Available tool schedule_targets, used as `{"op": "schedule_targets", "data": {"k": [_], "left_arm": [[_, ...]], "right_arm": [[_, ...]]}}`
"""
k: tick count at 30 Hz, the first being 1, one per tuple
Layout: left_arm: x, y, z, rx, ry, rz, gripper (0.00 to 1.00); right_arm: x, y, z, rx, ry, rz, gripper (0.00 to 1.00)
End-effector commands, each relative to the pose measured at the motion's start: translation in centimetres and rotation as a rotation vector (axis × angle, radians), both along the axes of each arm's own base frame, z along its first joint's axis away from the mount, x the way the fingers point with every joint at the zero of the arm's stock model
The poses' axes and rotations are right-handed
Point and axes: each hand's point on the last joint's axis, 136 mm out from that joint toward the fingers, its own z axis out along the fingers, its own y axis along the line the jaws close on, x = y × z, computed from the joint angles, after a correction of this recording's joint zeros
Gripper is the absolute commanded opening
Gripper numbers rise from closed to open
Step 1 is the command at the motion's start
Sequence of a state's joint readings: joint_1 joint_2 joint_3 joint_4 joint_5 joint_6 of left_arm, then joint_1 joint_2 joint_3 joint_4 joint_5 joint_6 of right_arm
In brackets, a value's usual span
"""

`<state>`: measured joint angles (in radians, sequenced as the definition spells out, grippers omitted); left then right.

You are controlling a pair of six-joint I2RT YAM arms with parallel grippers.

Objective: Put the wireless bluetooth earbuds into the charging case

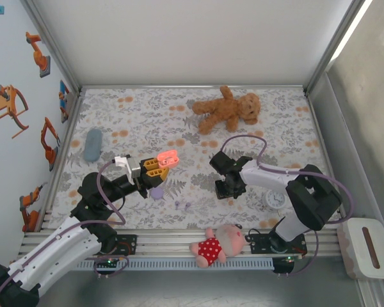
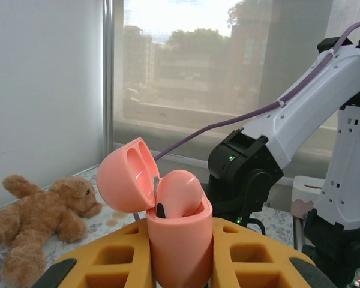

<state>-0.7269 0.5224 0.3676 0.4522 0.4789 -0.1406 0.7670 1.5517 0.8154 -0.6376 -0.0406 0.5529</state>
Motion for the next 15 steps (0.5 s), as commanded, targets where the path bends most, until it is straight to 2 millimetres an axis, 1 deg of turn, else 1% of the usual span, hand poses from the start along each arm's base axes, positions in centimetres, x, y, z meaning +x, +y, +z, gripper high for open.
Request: {"op": "schedule_targets", "data": {"k": [1,8,15], "left_arm": [[-0.47,0.20,2.16,-0.033,-0.056,-0.003,0.00],[-0.46,0.19,2.06,-0.031,-0.053,-0.003,0.00],[-0.56,0.28,2.20,-0.034,-0.059,-0.003,0.00]], "right_arm": [[-0.57,-0.63,-0.92,-0.023,0.033,-0.013,0.38],[-0.68,-0.74,-1.02,-0.027,0.036,-0.010,0.33],[-0.75,-0.88,-1.15,-0.034,0.039,-0.004,0.30]]}}
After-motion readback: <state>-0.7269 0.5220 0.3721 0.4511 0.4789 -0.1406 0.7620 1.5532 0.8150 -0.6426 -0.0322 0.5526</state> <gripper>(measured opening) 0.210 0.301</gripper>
